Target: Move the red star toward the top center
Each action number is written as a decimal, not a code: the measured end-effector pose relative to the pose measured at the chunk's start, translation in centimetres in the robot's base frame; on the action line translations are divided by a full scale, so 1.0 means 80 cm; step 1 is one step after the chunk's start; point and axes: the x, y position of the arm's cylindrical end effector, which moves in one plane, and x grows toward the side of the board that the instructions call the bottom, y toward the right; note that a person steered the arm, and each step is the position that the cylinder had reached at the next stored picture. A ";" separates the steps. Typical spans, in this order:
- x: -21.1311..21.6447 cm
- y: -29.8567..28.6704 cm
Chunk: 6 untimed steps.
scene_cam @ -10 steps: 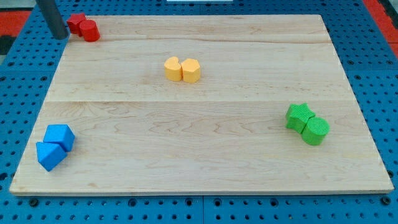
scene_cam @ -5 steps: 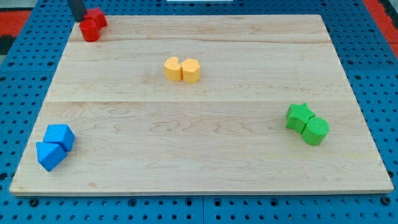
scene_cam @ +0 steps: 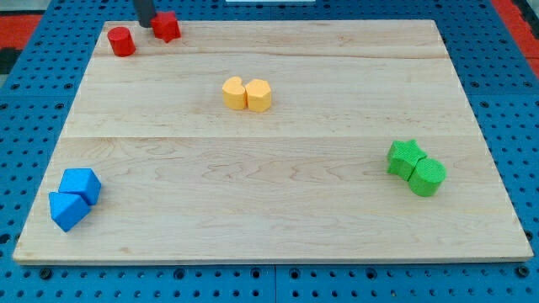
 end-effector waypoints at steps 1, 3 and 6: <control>0.000 0.032; 0.001 0.116; 0.001 0.139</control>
